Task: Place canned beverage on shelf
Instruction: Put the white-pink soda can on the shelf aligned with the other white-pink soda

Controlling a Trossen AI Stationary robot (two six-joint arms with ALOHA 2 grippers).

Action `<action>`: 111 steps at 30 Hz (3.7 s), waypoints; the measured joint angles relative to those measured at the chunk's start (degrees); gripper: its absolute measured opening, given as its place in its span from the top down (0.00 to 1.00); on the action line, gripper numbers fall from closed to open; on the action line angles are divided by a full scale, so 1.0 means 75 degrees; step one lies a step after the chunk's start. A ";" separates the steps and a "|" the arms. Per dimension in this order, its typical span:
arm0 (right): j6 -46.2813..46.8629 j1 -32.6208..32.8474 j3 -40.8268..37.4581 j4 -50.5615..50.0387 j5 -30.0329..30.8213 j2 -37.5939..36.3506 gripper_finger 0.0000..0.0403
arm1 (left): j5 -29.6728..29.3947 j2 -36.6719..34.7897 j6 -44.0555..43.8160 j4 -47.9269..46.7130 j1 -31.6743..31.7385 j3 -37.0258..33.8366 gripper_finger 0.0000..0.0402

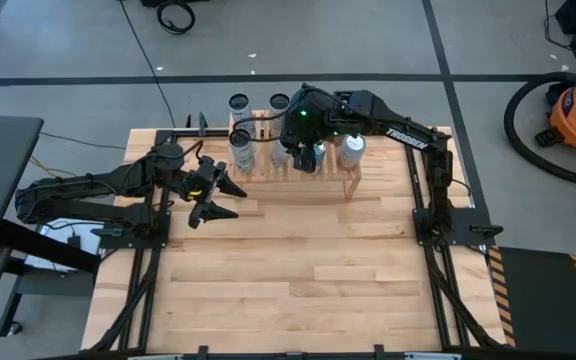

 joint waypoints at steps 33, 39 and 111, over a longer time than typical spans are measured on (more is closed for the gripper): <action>-0.0003 -0.0377 -0.0016 0.0179 -0.0638 0.0000 0.28 | 0.0003 0.0003 0.0262 -0.0302 0.0003 0.0000 0.21; 0.0003 -0.0377 -0.0055 0.0222 -0.0624 0.0000 0.28 | 0.0003 0.0002 0.0262 -0.0303 0.0003 0.0000 0.21; -0.0020 -0.0396 -0.0238 0.0826 -0.0067 -0.0041 0.16 | 0.0003 0.0003 0.0262 -0.0306 0.0001 0.0002 0.21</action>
